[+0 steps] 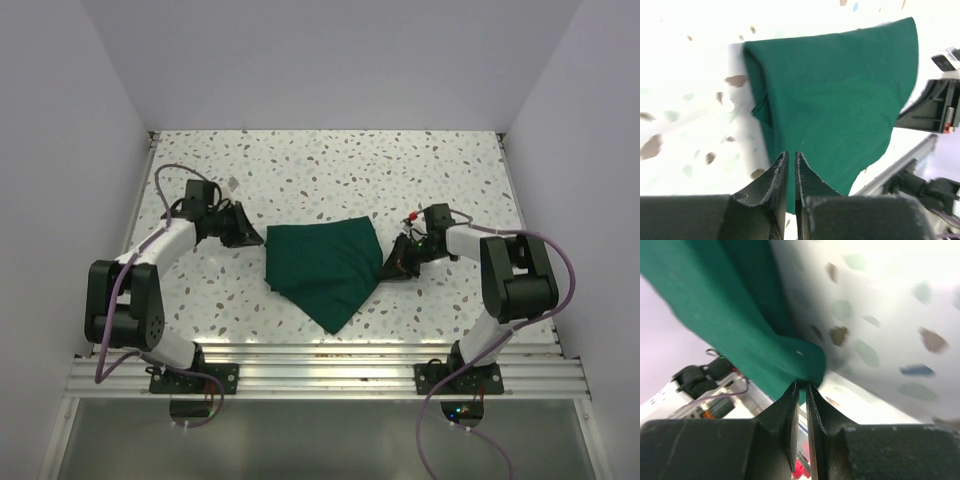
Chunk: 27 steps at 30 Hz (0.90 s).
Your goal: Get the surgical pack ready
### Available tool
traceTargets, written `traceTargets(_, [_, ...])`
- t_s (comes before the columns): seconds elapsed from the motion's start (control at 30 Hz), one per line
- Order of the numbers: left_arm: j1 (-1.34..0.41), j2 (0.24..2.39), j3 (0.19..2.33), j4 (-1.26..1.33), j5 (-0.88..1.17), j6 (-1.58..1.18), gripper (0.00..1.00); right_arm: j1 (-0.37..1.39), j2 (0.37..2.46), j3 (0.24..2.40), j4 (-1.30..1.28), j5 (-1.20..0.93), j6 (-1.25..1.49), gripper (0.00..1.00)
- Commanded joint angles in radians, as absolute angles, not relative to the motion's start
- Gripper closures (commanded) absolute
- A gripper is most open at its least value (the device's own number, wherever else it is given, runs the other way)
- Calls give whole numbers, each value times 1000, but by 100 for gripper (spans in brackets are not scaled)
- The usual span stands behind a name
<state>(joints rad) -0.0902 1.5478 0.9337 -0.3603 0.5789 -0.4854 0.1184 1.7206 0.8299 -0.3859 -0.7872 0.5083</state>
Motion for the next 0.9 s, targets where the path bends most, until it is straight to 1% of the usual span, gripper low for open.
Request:
traceTargets(0.0, [-81, 1453, 898, -460, 444, -433, 87, 120, 1651, 868, -526, -660, 430, 85])
traceTargets(0.07, [-81, 1431, 868, -472, 404, -443, 85, 120, 1591, 884, -628, -605, 414, 84])
traceTargets(0.1, [-81, 1428, 835, -472, 388, -451, 84, 120, 1569, 884, -650, -566, 407, 84])
traceTargets(0.17, [-81, 1445, 789, -465, 396, -453, 85, 120, 1537, 867, -667, -558, 414, 84])
traceTargets(0.27, [-83, 1450, 737, -442, 402, -471, 86, 121, 1561, 795, -583, -610, 455, 84])
traceTargets(0.33, [-83, 1396, 729, -440, 382, -483, 85, 123, 1594, 744, -492, -675, 511, 84])
traceTargets(0.47, [-83, 1283, 767, -485, 363, -450, 71, 141, 1650, 674, -359, -719, 626, 85])
traceTargets(0.57, [-84, 1200, 784, -482, 403, -414, 68, 152, 1680, 657, -296, -736, 664, 85])
traceTargets(0.63, [-89, 1161, 791, -492, 388, -407, 65, 155, 1700, 661, -252, -755, 686, 85])
traceTargets(0.73, [-94, 1114, 793, -514, 376, -400, 63, 160, 1741, 687, -169, -801, 761, 85])
traceTargets(0.8, [-106, 1098, 793, -520, 370, -397, 63, 161, 1782, 754, -166, -818, 798, 85])
traceTargets(0.87, [-124, 1078, 798, -520, 362, -399, 62, 160, 1818, 882, -196, -812, 801, 85])
